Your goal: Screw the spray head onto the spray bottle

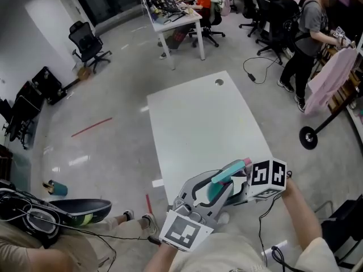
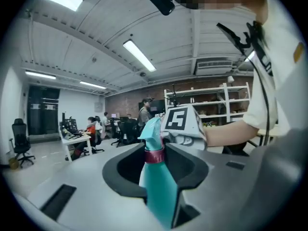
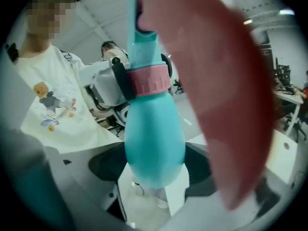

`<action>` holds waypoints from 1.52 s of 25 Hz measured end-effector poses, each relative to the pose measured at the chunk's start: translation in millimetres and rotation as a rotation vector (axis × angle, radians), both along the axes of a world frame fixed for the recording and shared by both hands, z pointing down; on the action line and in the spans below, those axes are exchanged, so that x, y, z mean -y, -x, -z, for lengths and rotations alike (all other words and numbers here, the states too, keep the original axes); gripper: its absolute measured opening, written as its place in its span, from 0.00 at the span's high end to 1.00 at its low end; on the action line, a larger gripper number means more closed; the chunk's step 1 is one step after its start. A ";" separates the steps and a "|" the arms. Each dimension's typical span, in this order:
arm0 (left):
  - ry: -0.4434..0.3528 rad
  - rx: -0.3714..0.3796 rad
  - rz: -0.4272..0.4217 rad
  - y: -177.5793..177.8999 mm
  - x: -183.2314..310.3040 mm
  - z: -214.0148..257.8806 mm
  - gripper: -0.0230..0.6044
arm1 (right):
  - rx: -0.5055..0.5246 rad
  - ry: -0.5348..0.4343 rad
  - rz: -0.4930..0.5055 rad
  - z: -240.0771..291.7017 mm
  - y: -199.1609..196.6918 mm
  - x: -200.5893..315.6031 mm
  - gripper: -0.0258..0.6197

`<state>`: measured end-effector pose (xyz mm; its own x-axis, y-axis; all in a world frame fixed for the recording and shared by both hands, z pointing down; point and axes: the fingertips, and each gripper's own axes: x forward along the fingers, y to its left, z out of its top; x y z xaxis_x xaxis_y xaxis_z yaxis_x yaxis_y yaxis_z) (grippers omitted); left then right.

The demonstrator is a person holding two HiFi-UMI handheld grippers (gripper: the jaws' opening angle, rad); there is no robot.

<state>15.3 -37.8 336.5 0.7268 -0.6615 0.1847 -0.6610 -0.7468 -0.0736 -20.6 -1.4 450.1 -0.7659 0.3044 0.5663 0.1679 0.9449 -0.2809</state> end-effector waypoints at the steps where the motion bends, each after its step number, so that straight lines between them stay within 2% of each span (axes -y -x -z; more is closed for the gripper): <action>1: 0.003 -0.006 -0.054 -3.1 -5.1 5.0 0.75 | 0.033 0.027 0.046 7.4 0.1 -8.1 0.38; 4: 0.057 -0.048 -0.205 -9.9 -20.4 14.3 0.75 | 0.093 0.063 0.157 22.0 -2.0 -30.6 0.38; 5: 0.083 -0.044 -0.232 -10.5 -24.1 12.1 0.75 | 0.092 0.061 0.170 21.2 -3.0 -34.9 0.38; 7: 0.122 -0.010 -0.235 -8.9 -25.5 4.6 0.75 | 0.061 0.032 0.149 14.1 -3.2 -32.8 0.38; 10: 0.143 0.011 -0.155 1.3 -14.4 2.2 0.73 | -0.002 -0.014 0.062 8.4 1.4 -16.0 0.38; 12: 0.143 0.001 -0.066 11.4 -7.5 3.4 0.66 | -0.044 -0.046 -0.018 4.6 4.3 -4.5 0.38; 14: 0.132 -0.005 0.042 19.4 -5.6 2.1 0.64 | -0.088 -0.074 -0.105 -2.6 4.0 3.5 0.38; 18: 0.121 0.061 0.192 20.0 -7.5 -6.9 0.64 | -0.141 -0.105 -0.211 -11.0 1.6 11.1 0.38; 22: 0.139 0.066 0.282 19.6 -7.7 -16.7 0.65 | -0.187 -0.149 -0.253 -12.8 2.7 8.9 0.38; 24: 0.140 0.064 0.301 18.9 -11.0 -19.6 0.71 | -0.206 -0.172 -0.277 -14.0 3.1 8.1 0.38; 26: 0.128 0.058 0.305 17.4 -13.2 -20.1 0.73 | -0.222 -0.201 -0.286 -16.0 3.0 9.1 0.38; 30: 0.169 0.010 0.227 14.9 -15.3 -20.2 0.74 | -0.201 -0.247 -0.234 -14.2 4.6 7.9 0.38; 34: 0.273 -0.042 0.019 18.9 -24.2 -21.8 0.75 | -0.128 -0.319 -0.103 -8.7 -2.4 2.9 0.38; 38: 0.277 0.005 -0.170 17.2 -37.1 -22.6 0.75 | -0.097 -0.342 0.007 -6.5 -10.2 -7.6 0.38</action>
